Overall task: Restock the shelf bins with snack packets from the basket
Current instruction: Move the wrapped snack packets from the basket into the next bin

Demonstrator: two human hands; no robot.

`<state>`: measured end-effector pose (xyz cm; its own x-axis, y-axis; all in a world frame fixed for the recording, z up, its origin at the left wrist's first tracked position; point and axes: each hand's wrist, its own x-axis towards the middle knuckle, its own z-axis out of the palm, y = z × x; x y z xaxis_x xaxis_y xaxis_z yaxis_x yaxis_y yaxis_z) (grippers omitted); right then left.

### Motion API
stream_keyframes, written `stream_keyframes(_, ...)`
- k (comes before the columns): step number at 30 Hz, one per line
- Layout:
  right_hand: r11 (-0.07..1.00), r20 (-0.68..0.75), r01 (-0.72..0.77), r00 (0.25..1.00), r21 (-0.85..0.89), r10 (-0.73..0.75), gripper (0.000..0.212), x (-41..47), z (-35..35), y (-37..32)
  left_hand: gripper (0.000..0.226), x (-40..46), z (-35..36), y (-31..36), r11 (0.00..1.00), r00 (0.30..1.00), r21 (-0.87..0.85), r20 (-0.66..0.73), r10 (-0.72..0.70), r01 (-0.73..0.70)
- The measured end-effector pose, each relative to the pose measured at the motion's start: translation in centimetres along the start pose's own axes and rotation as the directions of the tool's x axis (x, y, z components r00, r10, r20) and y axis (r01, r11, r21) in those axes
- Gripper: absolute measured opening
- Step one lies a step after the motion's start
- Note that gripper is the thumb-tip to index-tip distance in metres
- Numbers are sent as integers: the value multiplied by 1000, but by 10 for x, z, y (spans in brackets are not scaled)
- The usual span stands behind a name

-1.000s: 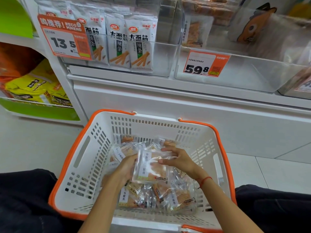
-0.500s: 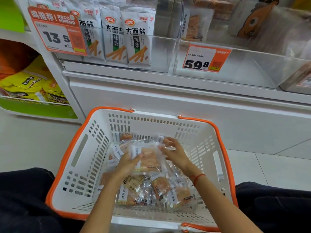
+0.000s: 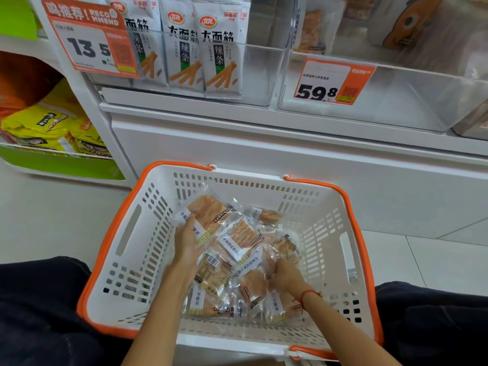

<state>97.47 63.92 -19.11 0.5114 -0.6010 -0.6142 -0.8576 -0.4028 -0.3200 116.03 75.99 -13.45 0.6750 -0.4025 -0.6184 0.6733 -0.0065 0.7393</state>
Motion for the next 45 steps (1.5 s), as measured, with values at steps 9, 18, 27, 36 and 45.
stream_keyframes(9,872,253,343,861,350,-440,31,-44,-159,-29,42,9,-4,-1,911,993,400,-18,118,-101)
stream_keyframes(18,772,-199,500,866,393,-459,30,-38,-135,-73,43,-20,13,-6,846,959,503,283,33,-177)
stream_keyframes(27,715,-519,522,815,465,-257,34,-25,-102,-81,35,-25,34,6,951,962,301,272,-14,-71)
stream_keyframes(36,729,34,207,953,653,-301,93,-52,-170,-88,51,-62,53,39,901,928,302,299,220,-311)
stream_keyframes(45,691,-167,577,806,436,-568,44,-111,-264,-93,63,-116,95,102,766,741,236,528,416,-598)
